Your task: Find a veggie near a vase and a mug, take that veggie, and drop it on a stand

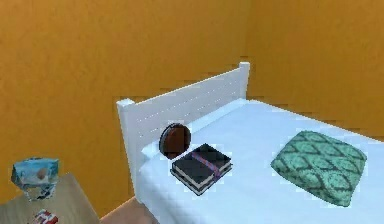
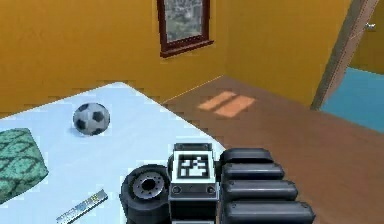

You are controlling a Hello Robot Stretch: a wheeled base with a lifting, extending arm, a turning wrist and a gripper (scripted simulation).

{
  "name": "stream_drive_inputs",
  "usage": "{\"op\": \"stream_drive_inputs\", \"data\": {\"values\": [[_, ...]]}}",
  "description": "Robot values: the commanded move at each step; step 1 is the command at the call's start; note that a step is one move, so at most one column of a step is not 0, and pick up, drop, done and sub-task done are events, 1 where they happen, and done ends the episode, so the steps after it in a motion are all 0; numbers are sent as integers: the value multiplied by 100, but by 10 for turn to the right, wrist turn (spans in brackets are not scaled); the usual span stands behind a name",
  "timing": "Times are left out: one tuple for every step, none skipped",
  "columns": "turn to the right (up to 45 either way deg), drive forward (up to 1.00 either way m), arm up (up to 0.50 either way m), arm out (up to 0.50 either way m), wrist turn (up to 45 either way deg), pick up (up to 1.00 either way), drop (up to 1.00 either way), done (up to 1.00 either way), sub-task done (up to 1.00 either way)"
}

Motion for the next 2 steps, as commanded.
{"op": "stream_drive_inputs", "data": {"values": [[-450, 0, 0, 0, 0, 0, 0, 0, 0], [-30, 0, 0, 0, 0, 0, 0, 0, 0]]}}
